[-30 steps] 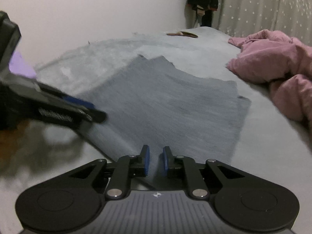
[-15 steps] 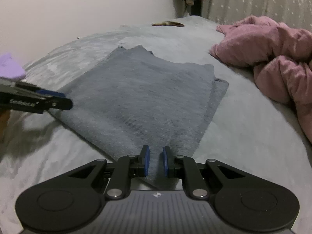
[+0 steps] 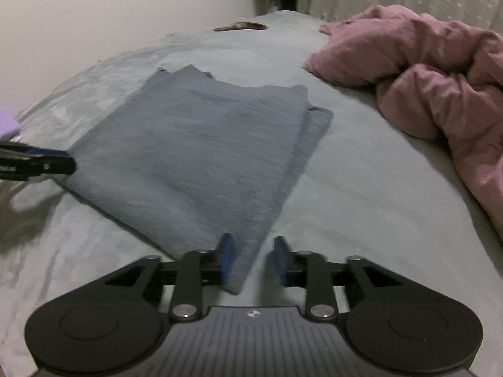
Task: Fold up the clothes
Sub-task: 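Move both open grippers back over the folded sweater strip, then lower both grippers onto the strip's end and close them on it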
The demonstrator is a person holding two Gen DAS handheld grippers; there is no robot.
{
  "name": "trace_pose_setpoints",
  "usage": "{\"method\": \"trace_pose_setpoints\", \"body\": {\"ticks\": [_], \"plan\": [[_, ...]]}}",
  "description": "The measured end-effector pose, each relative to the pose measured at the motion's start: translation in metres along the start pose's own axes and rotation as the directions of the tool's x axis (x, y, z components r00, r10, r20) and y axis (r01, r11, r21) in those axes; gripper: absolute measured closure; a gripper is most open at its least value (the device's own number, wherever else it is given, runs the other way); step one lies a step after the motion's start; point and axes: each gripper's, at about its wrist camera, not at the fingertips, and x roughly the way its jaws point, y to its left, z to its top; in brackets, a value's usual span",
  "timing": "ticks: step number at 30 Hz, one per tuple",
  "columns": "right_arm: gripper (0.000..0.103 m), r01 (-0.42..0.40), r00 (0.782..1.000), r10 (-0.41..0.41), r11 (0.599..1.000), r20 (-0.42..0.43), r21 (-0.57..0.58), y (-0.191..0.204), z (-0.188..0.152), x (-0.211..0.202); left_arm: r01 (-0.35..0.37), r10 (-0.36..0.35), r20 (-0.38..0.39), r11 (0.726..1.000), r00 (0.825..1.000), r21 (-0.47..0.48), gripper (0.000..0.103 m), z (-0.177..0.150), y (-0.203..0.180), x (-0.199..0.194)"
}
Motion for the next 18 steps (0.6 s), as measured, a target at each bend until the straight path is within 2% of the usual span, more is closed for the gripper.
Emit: {"method": "trace_pose_setpoints", "body": {"ticks": [7,8,9,10,13,18], "plan": [[0.072,-0.028,0.999,0.029,0.996,-0.014,0.087,-0.013,0.000,-0.003,0.004,-0.004,-0.003,1.000,1.000,-0.028,0.063,0.000,0.008,-0.005],[0.072,-0.030,0.999,0.031,0.995,-0.015,0.096,-0.014,-0.001,-0.004,0.000,0.000,-0.004,0.999,1.000,-0.034,0.061,0.001,0.010,-0.005],[0.072,-0.035,0.999,0.037,0.993,-0.016,0.111,-0.016,-0.001,-0.004,-0.015,0.014,-0.012,0.999,1.000,-0.041,0.052,0.000,0.012,-0.005],[0.072,-0.040,0.999,0.042,0.991,-0.017,0.125,-0.017,-0.001,-0.004,-0.033,0.032,-0.022,0.998,0.999,-0.049,0.051,-0.001,0.014,-0.005],[0.071,-0.059,0.998,0.063,0.983,-0.017,0.172,-0.022,-0.002,-0.006,-0.019,0.016,-0.036,0.996,0.999,-0.086,0.051,-0.001,0.022,-0.004],[0.070,-0.130,0.990,0.140,0.940,-0.011,0.317,-0.036,-0.005,-0.008,0.009,-0.015,-0.044,0.991,0.999,-0.136,0.051,0.000,0.030,-0.005]]}}
